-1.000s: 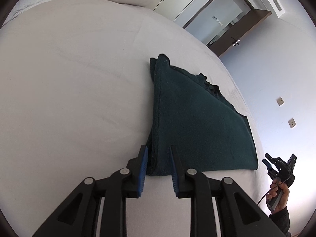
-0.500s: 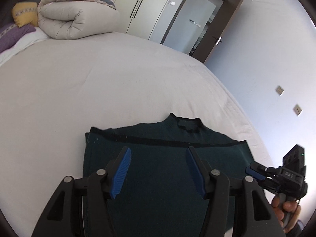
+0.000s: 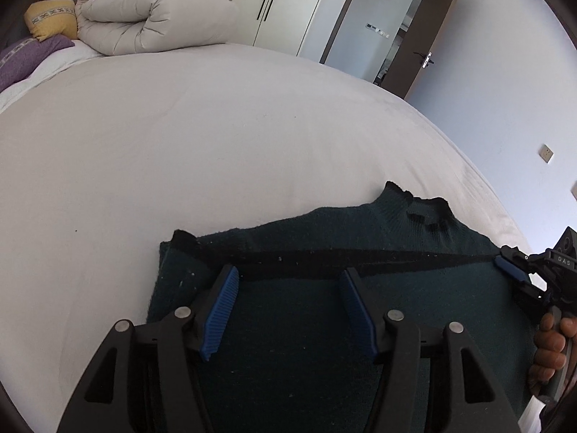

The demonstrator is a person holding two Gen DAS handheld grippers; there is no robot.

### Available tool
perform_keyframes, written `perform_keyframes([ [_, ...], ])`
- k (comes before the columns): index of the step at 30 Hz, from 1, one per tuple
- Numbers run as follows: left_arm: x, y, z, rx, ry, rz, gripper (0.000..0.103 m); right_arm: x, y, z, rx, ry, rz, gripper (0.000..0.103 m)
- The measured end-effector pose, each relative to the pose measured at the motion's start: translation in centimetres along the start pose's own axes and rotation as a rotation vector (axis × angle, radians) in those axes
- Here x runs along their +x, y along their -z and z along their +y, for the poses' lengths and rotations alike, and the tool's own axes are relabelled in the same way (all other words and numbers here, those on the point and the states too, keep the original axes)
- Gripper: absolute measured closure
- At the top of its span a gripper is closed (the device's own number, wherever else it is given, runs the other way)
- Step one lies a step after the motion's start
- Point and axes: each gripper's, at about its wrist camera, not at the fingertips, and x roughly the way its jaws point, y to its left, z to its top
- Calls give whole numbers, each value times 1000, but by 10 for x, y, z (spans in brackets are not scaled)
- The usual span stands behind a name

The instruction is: Fold small clothes

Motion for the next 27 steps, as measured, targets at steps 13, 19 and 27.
perform_keyframes([
  [13,7,2,-14,54,-55,-12,37,-47,54,35,-82,8,-19,87],
  [19,6,2,-13,54,-54,-14,37,30,142,82,-227,-81,272,87],
  [27,6,2,-13,54,-52,-16,37,4,131,19,-81,-83,150,88],
])
